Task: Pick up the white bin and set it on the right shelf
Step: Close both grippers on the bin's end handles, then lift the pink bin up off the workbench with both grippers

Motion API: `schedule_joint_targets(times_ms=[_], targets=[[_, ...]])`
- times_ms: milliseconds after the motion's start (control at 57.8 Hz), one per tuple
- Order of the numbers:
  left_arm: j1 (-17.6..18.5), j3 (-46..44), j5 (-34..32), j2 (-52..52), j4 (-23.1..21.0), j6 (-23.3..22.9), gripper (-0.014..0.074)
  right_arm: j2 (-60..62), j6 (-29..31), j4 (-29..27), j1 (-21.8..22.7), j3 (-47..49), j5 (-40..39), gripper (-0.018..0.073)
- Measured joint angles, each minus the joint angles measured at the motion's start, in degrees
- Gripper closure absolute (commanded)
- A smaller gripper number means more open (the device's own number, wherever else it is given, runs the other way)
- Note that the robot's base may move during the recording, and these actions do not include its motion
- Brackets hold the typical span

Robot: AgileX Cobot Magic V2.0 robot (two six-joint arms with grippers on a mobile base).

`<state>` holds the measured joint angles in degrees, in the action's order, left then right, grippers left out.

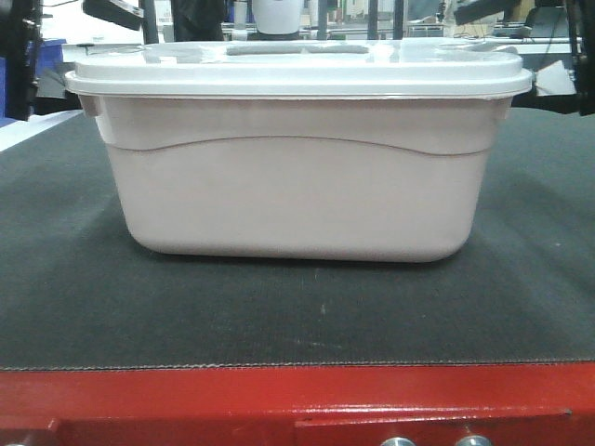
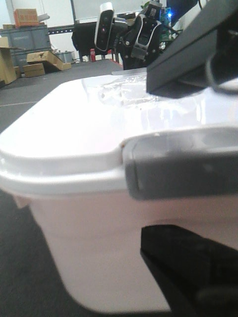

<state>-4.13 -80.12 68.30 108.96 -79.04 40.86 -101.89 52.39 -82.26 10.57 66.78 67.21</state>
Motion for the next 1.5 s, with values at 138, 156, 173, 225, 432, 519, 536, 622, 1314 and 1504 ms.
schedule_joint_targets(times_ms=[138,156,173,225,432,519,536,622,1314,1504], targets=[[1.2,0.0,-0.5,0.0,0.0,0.0,0.0186,0.0,0.7,-0.4,-0.5,0.0,-0.4,-0.0064],[1.2,0.0,-0.7,0.0,0.0,-0.1,0.0192,0.0,0.7,-0.5,-0.5,0.0,-0.4,-0.0058],[1.2,0.0,-0.7,0.0,0.0,-0.1,0.0199,0.0,0.7,-0.5,-0.5,0.0,-0.4,-0.0045],[1.4,0.0,-1.0,0.0,0.1,-0.1,0.0233,0.0,0.9,-0.5,-0.5,0.0,-0.4,0.0001],[1.4,0.0,-2.2,0.0,0.5,-0.1,0.0416,0.0,1.0,-0.3,-0.5,0.0,-1.8,0.0277],[1.0,0.0,-3.6,-4.2,-4.4,-1.0,0.0722,6.6,0.6,-3.7,0.1,-0.6,-4.6,0.05],[1.0,0.0,-3.8,-4.9,-4.7,-1.0,0.0722,7.4,0.6,-4.2,0.1,-0.6,-4.6,0.05],[1.0,0.0,-4.0,-7.6,-5.4,-1.0,0.0722,10.1,0.6,-5.8,0.2,-0.6,-5.1,0.05],[0.7,0.0,-5.7,-22.8,-13.7,-1.5,0.0722,24.0,-3.2,-14.9,0.9,-0.6,-7.5,0.05],[0.7,0.0,-5.9,-23.7,-13.8,-1.5,0.0722,24.8,-3.4,-16.0,0.9,-0.6,-7.8,0.05]])
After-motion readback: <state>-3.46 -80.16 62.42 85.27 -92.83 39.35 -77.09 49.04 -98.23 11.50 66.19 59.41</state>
